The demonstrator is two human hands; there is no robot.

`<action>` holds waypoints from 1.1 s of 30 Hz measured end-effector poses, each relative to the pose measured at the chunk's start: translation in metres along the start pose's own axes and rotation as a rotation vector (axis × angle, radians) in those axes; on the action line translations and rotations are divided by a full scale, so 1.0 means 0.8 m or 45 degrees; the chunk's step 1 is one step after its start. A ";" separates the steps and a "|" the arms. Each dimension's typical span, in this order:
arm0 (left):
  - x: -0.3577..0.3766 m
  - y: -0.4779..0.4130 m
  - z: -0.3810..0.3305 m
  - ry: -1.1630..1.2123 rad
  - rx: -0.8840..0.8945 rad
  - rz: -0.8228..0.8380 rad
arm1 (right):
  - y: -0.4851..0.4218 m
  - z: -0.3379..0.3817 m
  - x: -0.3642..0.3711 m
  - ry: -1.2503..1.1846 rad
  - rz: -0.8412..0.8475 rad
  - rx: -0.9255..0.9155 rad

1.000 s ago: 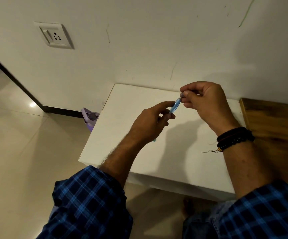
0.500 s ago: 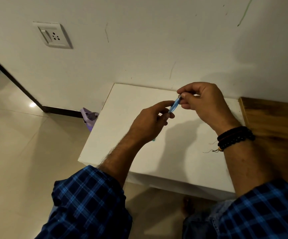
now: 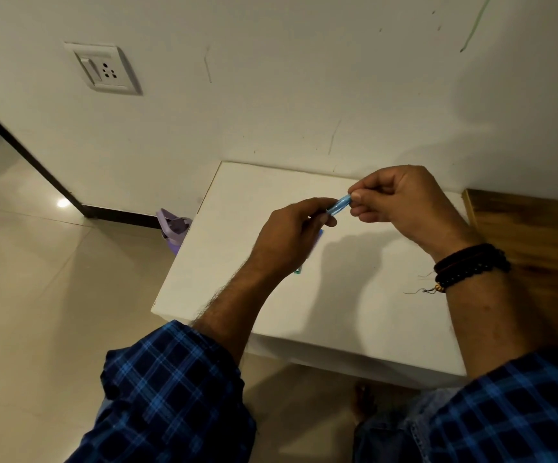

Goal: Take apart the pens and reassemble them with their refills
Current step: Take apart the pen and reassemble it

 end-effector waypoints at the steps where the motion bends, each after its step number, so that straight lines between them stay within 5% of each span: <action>1: 0.000 0.001 0.000 -0.018 -0.002 -0.002 | 0.001 0.000 -0.001 -0.006 0.013 0.013; 13: 0.000 0.004 -0.014 0.114 0.062 -0.083 | 0.013 -0.007 0.035 0.115 0.147 0.120; 22: 0.001 0.004 -0.009 0.488 -0.159 0.146 | 0.003 -0.002 0.015 0.153 -0.234 -0.123; 33: 0.002 0.006 -0.016 0.616 -0.130 0.264 | 0.001 0.003 0.020 0.087 -0.216 -0.251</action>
Point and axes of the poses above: each hand's wrist, its own y-axis away from the middle knuckle, its own x-axis out of the palm, z = x × y, the point moved 4 cm from there along -y, towards the middle knuckle, and after that the axes turned 10 degrees about -x, right-handed, at the moved point
